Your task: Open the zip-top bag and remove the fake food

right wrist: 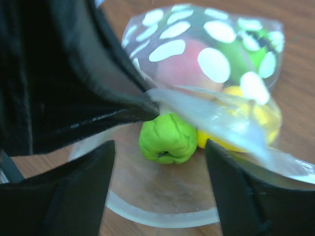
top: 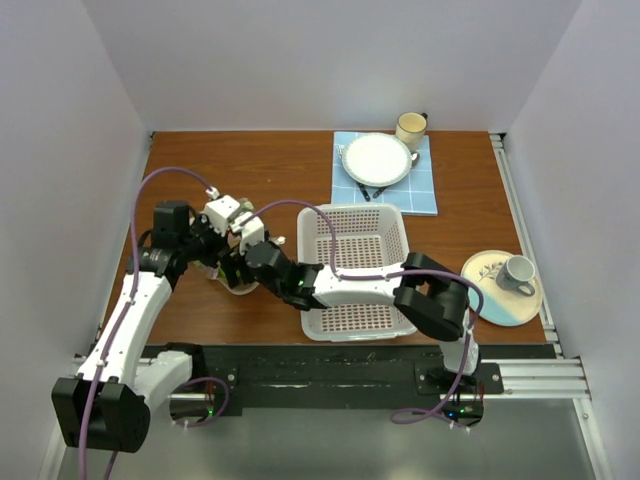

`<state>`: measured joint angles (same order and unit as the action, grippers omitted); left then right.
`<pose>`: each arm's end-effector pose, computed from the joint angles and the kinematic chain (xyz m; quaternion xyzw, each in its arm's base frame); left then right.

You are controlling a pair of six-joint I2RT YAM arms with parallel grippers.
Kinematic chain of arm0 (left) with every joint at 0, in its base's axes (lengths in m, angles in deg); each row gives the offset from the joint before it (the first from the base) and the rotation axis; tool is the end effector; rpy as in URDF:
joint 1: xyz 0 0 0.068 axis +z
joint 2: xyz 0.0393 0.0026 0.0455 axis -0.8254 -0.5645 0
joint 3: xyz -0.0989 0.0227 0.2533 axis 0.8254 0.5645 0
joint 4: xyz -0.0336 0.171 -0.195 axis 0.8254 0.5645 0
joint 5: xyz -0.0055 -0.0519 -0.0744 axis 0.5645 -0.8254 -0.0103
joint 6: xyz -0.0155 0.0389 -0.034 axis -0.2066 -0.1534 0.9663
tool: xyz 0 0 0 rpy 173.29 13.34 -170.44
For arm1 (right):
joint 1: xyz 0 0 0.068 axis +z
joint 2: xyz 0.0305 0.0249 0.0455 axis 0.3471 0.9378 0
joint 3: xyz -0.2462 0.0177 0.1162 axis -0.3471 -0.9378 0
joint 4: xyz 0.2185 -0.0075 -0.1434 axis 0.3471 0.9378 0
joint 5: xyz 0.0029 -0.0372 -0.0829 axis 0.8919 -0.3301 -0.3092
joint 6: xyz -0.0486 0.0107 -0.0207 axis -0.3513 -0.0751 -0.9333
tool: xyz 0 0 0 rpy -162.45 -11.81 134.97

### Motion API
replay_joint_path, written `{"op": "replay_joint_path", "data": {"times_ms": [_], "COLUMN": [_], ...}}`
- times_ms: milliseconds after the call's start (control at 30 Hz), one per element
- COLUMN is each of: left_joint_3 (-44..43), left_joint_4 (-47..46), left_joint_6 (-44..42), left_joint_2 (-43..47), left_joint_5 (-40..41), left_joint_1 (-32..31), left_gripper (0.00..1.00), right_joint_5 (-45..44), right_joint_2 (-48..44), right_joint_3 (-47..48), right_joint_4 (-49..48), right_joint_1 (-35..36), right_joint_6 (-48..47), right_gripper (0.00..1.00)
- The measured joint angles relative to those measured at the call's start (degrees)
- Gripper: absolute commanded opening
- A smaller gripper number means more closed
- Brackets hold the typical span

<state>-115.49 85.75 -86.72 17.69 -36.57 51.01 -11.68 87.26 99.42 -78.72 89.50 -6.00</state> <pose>0.2002 -0.0293 0.2756 0.2702 0.8631 -0.1164 0.4106 0.1762 0.4250 0.2279 -0.2307 0.7633 0.2895 0.5295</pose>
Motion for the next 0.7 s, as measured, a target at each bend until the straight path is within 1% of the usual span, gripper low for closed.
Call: {"op": "replay_joint_path", "data": {"times_ms": [33,167,233,267,333,367,400,433,500,533,567,700], "left_joint_3": [-0.11,-0.52,-1.29,-1.88,-3.48,-4.74,-6.05,-7.74,-12.68,-15.08,-17.16,-26.53], "left_joint_4": [0.5,2.51,3.32,3.93,5.4,6.47,7.32,7.45,8.09,8.5,9.03,9.53], "left_joint_6": [-0.04,-1.49,-1.88,-2.29,-2.91,-2.82,-2.95,-4.17,-3.91,-4.0,-4.02,-4.5], "left_joint_2": [-0.31,-0.46,-0.59,-0.68,-0.98,-1.25,-1.53,-1.88,-3.3,-3.85,-4.33,-9.03], "left_joint_5": [-0.26,-0.7,-0.87,-1.05,-1.36,-1.33,-1.73,-0.37,-0.87,-2.21,-3.89,-9.9], "left_joint_1": [0.09,0.22,0.24,0.24,0.31,0.39,0.48,0.68,2.91,3.21,4.17,12.92], "left_gripper": [0.07,0.06,0.09,0.22,0.41,0.71,0.74,0.76,0.83,0.9,0.94,0.94], "right_joint_5": [0.02,-0.31,-0.48,-0.61,-0.98,-1.7,-1.97,-1.92,-1.86,-1.9,-1.92,-1.86], "right_joint_2": [0.79,2.1,2.1,2.1,2.19,2.25,2.38,2.54,2.8,3.17,3.65,4.66], "right_joint_3": [0.15,0.07,-0.37,-0.46,-0.46,-0.46,-0.46,-0.59,-0.74,-0.74,-0.76,-1.4], "right_joint_4": [0.02,-0.02,-1.55,-1.97,-2.78,-3.26,-3.56,-4.48,-4.7,-4.59,-4.57,-4.24], "right_joint_1": [0.26,0.83,0.83,0.83,0.87,0.92,0.9,0.92,1.25,1.38,1.53,1.68], "right_joint_6": [0.15,0.42,0.33,0.24,0.17,0.22,0.35,0.68,0.09,-0.04,-0.07,-0.07], "right_gripper": [0.85,0.88,0.9,0.9,0.9,0.9,0.9,0.9,0.9,0.9,0.9,0.89]}}
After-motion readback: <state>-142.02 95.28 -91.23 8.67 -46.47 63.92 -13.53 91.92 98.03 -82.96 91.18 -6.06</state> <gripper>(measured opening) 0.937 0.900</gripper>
